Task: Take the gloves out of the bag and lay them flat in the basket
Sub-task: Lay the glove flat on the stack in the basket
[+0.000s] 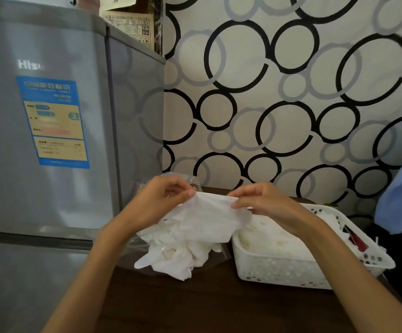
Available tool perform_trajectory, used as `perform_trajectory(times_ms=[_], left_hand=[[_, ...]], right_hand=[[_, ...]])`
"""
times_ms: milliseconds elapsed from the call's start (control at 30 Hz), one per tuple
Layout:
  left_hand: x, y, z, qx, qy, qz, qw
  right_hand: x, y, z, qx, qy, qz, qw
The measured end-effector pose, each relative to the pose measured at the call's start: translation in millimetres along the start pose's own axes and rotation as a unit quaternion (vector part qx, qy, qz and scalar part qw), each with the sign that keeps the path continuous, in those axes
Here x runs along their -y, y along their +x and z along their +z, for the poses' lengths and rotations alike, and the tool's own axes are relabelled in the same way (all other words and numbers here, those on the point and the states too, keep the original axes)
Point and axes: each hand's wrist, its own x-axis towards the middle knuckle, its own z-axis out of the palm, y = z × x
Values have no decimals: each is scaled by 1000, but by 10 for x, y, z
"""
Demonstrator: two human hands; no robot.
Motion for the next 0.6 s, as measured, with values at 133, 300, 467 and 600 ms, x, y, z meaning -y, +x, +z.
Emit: perform_trajectory(times_ms=[133, 300, 467, 600], left_hand=[[-194, 58, 244, -2, -17, -12, 1000], [-522, 254, 541, -28, -71, -13, 997], [-763, 338, 696, 40, -115, -32, 992], [-762, 394, 673, 70, -139, -50, 987]], right_hand=[[-27, -133, -217, -48, -7, -5, 999], [-14, -201, -389, -139, 79, -26, 987], [38, -319, -575, -210, 96, -19, 973], [69, -531, -887, -130, 85, -8, 988]])
